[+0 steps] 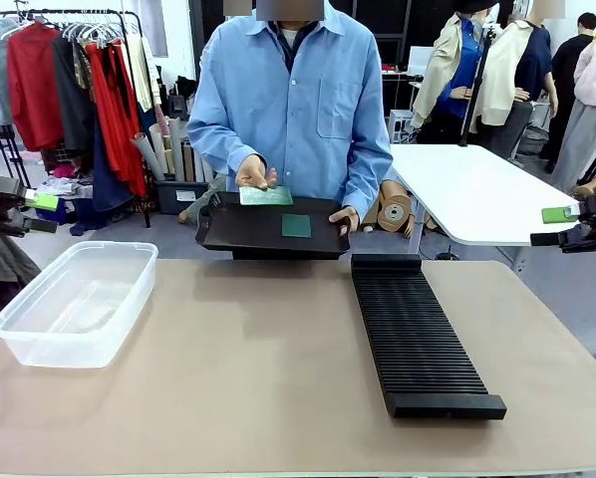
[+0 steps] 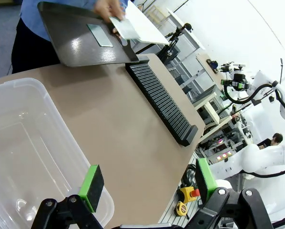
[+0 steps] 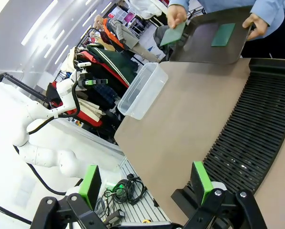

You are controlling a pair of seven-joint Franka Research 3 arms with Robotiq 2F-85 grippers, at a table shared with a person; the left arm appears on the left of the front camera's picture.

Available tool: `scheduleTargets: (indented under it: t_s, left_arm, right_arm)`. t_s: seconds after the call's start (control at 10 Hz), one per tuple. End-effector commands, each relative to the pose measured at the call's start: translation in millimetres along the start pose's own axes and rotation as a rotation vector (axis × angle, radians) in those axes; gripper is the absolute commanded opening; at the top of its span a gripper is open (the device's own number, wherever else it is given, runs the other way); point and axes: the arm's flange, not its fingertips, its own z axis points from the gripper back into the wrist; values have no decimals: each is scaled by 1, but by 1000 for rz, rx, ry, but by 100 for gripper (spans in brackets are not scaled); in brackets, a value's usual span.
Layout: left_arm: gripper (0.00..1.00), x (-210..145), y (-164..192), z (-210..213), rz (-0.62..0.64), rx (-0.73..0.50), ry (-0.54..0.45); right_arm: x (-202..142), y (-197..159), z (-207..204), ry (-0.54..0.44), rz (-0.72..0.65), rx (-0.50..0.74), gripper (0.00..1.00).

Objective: Sort PCBs into racks and boxes based on the side picked up.
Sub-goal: Pick up the Blank PCB handed by the Human.

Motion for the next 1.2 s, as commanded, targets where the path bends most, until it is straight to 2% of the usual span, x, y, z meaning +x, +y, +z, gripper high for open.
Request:
scheduleTargets:
  t_s: [0.0, 0.7, 1.1]
  left_arm:
    - [100, 0, 0, 1, 0, -4, -4]
    - [100, 0, 0, 1, 0, -4, -4]
    - [100, 0, 0, 1, 0, -4, -4]
  right_arm:
    - [1, 0, -1, -10, 8, 12, 100]
    - [0, 0, 0, 0, 0, 0, 100]
    - [15, -17, -41, 29, -13, 55, 100]
